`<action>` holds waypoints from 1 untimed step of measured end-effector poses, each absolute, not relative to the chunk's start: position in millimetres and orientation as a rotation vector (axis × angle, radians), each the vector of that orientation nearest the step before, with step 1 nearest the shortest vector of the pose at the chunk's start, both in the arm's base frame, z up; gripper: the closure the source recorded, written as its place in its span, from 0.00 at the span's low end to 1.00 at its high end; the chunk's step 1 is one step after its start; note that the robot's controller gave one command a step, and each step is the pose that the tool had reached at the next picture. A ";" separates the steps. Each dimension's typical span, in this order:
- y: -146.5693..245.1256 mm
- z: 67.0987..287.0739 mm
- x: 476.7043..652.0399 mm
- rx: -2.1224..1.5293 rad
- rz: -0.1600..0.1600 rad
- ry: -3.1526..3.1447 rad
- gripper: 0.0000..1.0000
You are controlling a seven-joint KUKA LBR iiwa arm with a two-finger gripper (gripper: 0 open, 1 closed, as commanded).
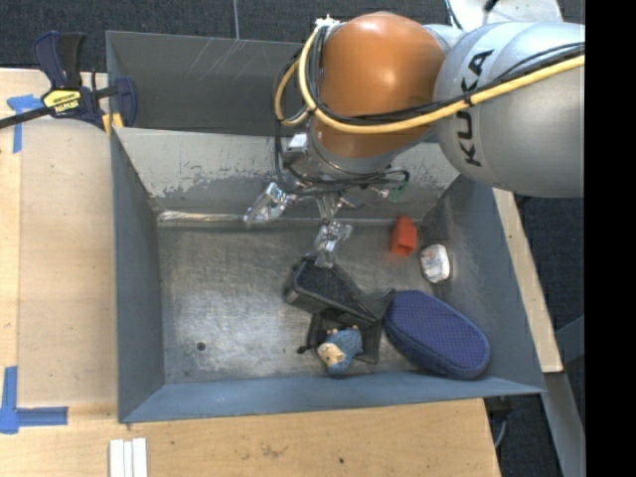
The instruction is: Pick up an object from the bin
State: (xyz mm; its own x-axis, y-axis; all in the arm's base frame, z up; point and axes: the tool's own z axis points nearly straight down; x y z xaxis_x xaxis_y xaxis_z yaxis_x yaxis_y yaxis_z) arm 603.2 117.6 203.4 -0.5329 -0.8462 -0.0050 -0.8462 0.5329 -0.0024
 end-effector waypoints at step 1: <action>94.7 135.1 496.9 -1.483 0.005 2.780 0.00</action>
Offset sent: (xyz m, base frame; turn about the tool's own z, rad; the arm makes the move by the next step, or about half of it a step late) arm -0.1026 -0.0217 -0.0653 0.0272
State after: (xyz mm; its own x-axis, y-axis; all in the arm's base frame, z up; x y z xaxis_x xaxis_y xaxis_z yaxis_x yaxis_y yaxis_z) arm 496.9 94.7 135.1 -0.5567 -0.8307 0.0063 -0.8306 0.5568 0.0073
